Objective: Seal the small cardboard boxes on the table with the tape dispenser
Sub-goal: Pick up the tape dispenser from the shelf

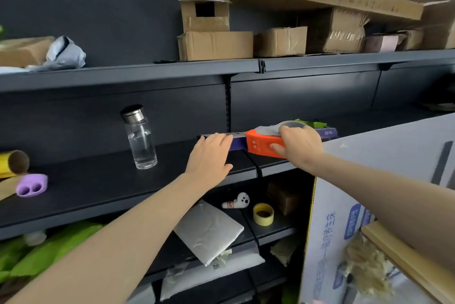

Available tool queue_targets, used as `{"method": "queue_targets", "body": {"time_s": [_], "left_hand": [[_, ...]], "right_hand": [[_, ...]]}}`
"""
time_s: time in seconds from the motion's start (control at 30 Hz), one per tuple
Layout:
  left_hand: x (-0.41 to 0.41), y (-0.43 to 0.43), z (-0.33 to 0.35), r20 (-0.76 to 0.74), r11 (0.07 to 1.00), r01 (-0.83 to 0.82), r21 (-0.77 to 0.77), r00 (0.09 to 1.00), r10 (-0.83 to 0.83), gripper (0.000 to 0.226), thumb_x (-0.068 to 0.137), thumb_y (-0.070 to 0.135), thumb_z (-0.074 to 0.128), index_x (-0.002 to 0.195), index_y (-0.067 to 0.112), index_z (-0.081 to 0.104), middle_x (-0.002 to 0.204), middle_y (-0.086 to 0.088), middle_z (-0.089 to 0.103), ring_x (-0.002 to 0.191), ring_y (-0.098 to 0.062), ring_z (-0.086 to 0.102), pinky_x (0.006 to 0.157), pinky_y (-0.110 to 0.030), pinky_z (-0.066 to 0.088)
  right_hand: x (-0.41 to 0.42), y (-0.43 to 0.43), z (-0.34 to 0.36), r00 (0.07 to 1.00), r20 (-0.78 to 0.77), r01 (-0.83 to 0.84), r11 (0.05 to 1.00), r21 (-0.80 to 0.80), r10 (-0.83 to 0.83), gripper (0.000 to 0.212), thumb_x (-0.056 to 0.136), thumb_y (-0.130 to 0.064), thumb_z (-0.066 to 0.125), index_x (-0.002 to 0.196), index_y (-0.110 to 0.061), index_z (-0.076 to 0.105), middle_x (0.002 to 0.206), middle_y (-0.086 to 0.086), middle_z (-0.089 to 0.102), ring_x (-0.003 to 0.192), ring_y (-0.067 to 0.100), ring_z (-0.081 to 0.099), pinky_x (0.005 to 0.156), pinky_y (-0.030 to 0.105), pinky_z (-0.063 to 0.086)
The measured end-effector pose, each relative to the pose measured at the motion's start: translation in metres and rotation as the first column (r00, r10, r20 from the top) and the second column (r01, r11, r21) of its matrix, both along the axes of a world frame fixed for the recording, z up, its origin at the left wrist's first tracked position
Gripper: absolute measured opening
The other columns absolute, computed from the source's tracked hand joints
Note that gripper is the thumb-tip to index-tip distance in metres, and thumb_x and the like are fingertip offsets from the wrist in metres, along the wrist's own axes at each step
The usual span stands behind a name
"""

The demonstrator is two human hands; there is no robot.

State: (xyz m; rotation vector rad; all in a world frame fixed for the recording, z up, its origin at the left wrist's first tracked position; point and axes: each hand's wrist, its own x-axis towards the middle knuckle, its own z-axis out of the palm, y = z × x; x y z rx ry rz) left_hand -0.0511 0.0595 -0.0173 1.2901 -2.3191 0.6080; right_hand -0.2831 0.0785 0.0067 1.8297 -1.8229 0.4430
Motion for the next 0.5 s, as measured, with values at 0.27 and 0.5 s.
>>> {"method": "queue_targets", "body": {"time_s": [0.27, 0.5], "left_hand": [[-0.016, -0.056, 0.011, 0.177, 0.988, -0.127, 0.088, 0.978, 0.110, 0.028, 0.093, 0.020, 0.055, 0.121, 0.017, 0.055, 0.111, -0.003, 0.061, 0.099, -0.021, 0.059, 0.075, -0.034, 0.053], [-0.020, -0.077, 0.015, 0.277, 0.987, -0.153, 0.048, 0.951, 0.134, 0.022, 0.089, 0.017, 0.055, 0.110, 0.014, 0.061, 0.101, -0.004, 0.059, 0.086, -0.021, 0.060, 0.061, -0.029, 0.040]], "right_hand": [[-0.011, -0.034, -0.006, 0.988, -0.047, -0.149, 0.987, -0.053, 0.147, 0.039, 0.091, -0.054, 0.049, 0.106, -0.019, 0.057, 0.093, 0.001, 0.071, 0.083, 0.023, 0.063, 0.063, 0.028, 0.032], [-0.016, -0.046, -0.010, 0.976, 0.007, -0.218, 0.975, -0.038, 0.218, 0.042, 0.090, -0.056, 0.051, 0.114, -0.021, 0.056, 0.099, 0.000, 0.071, 0.087, 0.023, 0.063, 0.063, 0.026, 0.035]]}}
